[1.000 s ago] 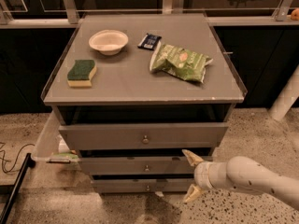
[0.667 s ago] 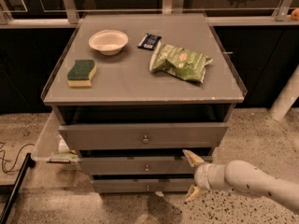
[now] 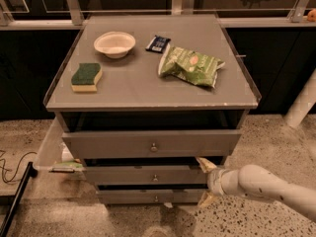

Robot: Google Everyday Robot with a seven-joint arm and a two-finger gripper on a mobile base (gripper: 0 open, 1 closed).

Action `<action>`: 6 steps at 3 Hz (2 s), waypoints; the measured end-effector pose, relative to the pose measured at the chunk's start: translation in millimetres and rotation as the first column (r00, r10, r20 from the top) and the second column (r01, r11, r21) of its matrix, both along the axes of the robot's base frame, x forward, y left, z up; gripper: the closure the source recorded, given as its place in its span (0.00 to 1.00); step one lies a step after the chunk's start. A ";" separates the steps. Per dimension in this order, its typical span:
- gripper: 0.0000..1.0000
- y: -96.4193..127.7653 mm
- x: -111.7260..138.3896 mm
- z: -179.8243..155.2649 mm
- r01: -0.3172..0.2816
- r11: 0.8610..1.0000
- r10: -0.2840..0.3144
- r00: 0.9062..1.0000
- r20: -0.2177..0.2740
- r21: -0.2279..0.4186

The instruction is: Open middle drawer

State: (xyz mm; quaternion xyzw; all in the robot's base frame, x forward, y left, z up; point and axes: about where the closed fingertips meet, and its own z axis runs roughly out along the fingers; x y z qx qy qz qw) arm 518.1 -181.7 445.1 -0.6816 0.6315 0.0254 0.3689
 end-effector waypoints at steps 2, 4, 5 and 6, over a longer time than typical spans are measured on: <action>0.00 6.3 24.8 -3.0 -0.053 0.997 0.056 0.997 -0.045 0.065; 0.00 18.8 25.9 -10.8 -0.085 0.990 0.094 0.992 -0.082 0.110; 0.00 22.6 34.6 -42.4 -0.092 0.989 0.106 0.986 -0.127 0.114; 0.00 22.6 34.6 -42.4 -0.092 0.989 0.106 0.986 -0.127 0.114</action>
Offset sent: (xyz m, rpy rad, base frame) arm 0.0376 0.0088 -0.0033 0.1042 0.0808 0.0861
